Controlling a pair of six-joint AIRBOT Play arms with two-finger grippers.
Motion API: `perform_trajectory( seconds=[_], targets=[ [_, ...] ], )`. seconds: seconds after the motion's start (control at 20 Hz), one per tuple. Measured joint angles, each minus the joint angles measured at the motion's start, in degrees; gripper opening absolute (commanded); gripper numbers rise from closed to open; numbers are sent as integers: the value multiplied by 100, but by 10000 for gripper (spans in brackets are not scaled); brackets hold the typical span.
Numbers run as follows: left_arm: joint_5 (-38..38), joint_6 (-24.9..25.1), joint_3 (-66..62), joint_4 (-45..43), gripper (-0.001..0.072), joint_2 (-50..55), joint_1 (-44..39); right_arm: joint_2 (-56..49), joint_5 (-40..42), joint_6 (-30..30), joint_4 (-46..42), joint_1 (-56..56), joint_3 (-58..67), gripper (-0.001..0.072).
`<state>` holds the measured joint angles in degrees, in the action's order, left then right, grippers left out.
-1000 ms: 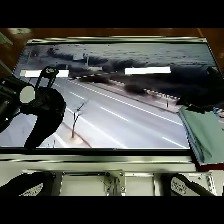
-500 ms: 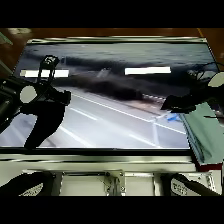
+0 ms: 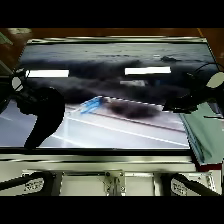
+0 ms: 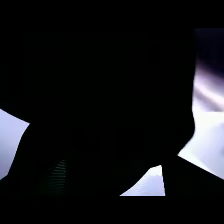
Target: Fold the shirts.
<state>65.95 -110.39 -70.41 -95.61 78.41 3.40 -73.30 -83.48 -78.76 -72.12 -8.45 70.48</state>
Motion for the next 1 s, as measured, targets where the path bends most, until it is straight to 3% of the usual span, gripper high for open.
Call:
perform_trajectory(
  seconds=[0.3, 0.35, 0.4, 0.45, 0.65, 0.85, 1.0],
  targets=[
    [-457, -195, 0, 699, 716, 798, 385, 0, 57, -9, -168, 2, 0, 636],
    [-522, -201, 0, 723, 604, 907, 385, 0, 59, -42, -179, 2, 0, 636],
    [-584, -219, 0, 758, 98, 1010, 382, 0, 46, -96, -181, 0, 0, 636],
    [-608, -219, 0, 785, 36, 1080, 382, 0, 28, -160, -175, 0, 0, 636],
    [-651, 146, -98, 1228, 35, 1021, 356, 0, -118, -302, -66, 2, -2, 636],
    [-796, 1329, -365, 2465, 35, 83, -131, 0, -205, -306, -28, 2, 11, 636],
    [-1091, 1862, -442, 3189, 35, -831, -1027, -2, -363, -203, -72, 2, 188, 636]
  ],
)
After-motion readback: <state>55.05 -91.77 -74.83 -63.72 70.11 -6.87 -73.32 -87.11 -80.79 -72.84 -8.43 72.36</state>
